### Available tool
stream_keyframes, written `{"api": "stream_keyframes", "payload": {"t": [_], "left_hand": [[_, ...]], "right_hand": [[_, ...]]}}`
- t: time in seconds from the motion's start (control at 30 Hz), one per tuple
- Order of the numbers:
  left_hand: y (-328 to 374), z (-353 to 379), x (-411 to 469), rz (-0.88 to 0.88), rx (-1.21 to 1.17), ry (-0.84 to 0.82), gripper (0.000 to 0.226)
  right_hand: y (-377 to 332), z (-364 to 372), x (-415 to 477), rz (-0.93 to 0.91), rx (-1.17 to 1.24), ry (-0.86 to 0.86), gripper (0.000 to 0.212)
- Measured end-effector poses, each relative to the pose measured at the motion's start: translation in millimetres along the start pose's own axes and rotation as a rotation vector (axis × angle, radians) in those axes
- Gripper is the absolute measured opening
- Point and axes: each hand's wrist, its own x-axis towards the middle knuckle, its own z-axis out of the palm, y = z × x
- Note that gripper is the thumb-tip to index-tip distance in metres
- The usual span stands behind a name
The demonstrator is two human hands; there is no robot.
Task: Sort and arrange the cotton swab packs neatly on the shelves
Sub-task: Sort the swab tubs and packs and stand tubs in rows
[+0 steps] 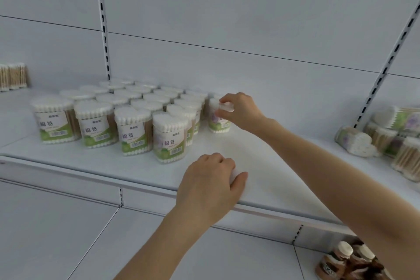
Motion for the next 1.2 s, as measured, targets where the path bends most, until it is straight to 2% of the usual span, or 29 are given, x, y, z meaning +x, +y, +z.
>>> {"api": "stream_keyframes", "payload": {"t": [0.1, 0.23, 0.33, 0.5, 0.8, 0.9, 1.07, 1.2], "left_hand": [[0, 2, 0, 0.024, 0.010, 0.044, 0.064], [2, -1, -1, 0.036, 0.031, 0.016, 0.080], [2, -4, -1, 0.038, 0.074, -0.009, 0.082], [3, -9, 0, 0.026, 0.112, -0.095, 0.044], [4, -9, -2, 0.003, 0.084, -0.058, 0.043], [8, -8, 3, -0.020, 0.088, -0.070, 0.037], [65, 0, 16, 0.004, -0.082, -0.001, 0.033], [126, 24, 29, 0.063, -0.135, 0.021, 0.037]], "right_hand": [[1, 2, 1, 0.010, 0.023, 0.000, 0.040], [0, 5, 0, 0.015, 0.007, -0.008, 0.041], [-2, 5, 0, 0.025, -0.037, -0.011, 0.042], [-5, -9, -15, 0.080, 0.002, 0.026, 0.051], [52, -72, -100, 0.266, -0.032, 0.183, 0.045], [81, -106, -130, 0.314, -0.062, 0.226, 0.044], [134, -165, -167, 0.392, -0.072, 0.347, 0.040], [170, -199, -179, 0.377, -0.165, 0.303, 0.041]]}}
